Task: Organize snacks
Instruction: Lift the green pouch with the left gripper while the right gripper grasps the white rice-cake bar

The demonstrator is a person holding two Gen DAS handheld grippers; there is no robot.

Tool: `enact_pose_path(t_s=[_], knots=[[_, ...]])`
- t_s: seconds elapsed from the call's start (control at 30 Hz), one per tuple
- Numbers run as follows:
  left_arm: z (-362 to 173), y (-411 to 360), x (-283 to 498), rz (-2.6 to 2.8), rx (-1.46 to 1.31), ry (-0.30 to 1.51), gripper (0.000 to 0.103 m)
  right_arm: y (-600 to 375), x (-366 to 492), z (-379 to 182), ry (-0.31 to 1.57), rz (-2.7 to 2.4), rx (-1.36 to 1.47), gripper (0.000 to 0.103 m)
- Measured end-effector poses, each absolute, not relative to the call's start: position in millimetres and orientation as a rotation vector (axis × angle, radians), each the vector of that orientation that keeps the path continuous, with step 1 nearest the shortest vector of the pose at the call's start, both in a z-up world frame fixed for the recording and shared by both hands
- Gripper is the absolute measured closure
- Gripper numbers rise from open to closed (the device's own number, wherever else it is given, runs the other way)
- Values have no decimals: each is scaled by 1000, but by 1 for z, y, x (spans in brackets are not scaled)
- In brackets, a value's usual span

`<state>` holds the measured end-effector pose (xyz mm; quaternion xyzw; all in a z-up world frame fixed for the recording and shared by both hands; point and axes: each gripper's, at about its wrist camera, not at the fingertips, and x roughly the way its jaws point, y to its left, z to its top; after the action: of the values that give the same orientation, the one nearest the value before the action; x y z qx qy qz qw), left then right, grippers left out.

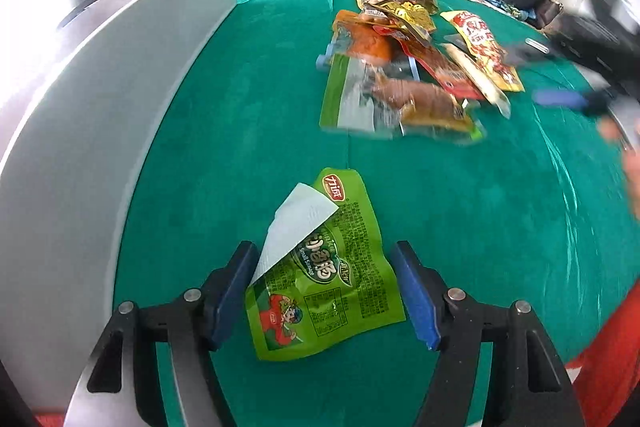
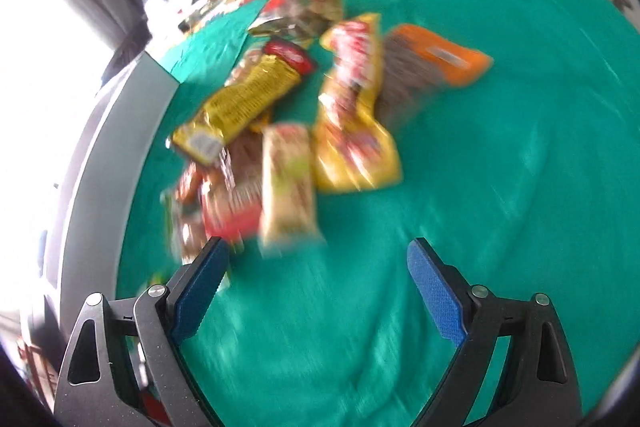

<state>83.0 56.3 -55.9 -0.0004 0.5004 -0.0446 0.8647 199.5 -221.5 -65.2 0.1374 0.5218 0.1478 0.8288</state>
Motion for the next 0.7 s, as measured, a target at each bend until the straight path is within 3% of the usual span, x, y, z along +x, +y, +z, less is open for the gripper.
enact_pose_path(t_s=[0.1, 0.17, 0.2, 0.23, 0.57, 0.7], knots=[[-57, 54, 82, -97, -5, 1033, 34, -193, 232, -77, 1189, 321, 273, 12], [-57, 56, 78, -102, -3, 1027, 34, -178, 242, -86, 1208, 297, 230, 22], [-57, 57, 77, -106, -7, 1024, 35, -173, 244, -90, 1221, 292, 210, 39], [-57, 58, 78, -109, -13, 1022, 34, -170, 242, -87, 1199, 270, 177, 70], [-56, 66, 77, -119, -93, 1005, 34, -192, 172, -83, 1324, 391, 103, 71], [-55, 65, 78, -123, -109, 1010, 34, -198, 158, -84, 1305, 344, 33, 63]])
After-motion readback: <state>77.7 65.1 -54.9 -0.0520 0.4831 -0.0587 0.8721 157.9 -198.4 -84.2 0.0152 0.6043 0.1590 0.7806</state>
